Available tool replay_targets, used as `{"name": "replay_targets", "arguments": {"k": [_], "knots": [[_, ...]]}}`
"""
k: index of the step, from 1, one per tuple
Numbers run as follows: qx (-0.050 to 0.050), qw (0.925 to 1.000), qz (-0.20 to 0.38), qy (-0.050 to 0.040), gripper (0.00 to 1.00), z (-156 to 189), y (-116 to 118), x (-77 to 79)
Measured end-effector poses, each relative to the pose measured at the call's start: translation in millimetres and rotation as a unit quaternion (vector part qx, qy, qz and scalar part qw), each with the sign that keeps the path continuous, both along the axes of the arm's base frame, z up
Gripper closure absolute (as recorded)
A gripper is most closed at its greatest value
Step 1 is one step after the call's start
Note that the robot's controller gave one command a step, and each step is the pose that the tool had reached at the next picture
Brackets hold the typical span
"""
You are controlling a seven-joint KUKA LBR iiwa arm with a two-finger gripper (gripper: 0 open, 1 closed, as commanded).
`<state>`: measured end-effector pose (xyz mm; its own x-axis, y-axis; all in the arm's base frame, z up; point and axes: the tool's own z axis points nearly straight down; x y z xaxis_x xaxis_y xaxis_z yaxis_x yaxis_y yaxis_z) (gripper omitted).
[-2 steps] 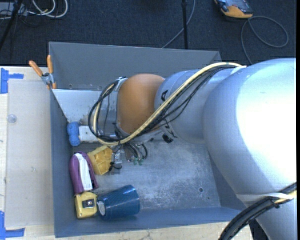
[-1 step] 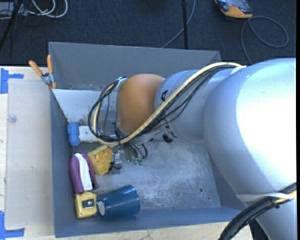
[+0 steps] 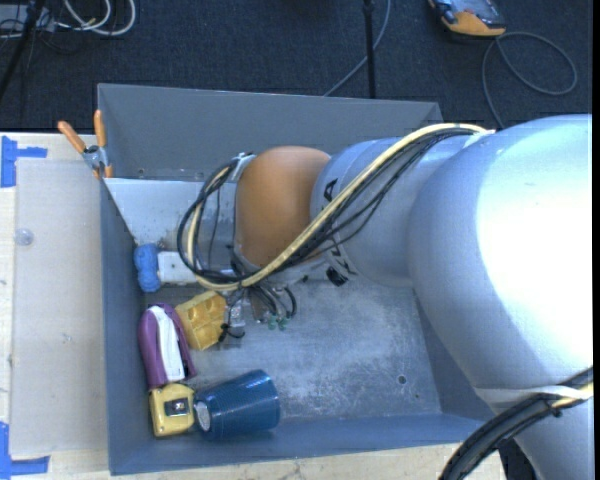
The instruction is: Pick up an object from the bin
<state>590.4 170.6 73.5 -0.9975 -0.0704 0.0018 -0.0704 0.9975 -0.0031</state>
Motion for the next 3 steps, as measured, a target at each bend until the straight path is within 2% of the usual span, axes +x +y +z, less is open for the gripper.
{"name": "replay_targets", "arguments": {"k": [3], "knots": [[0.001, 1.0000, 0.000, -0.0014, 1.00, 30.4, 0.8, 0.8]]}}
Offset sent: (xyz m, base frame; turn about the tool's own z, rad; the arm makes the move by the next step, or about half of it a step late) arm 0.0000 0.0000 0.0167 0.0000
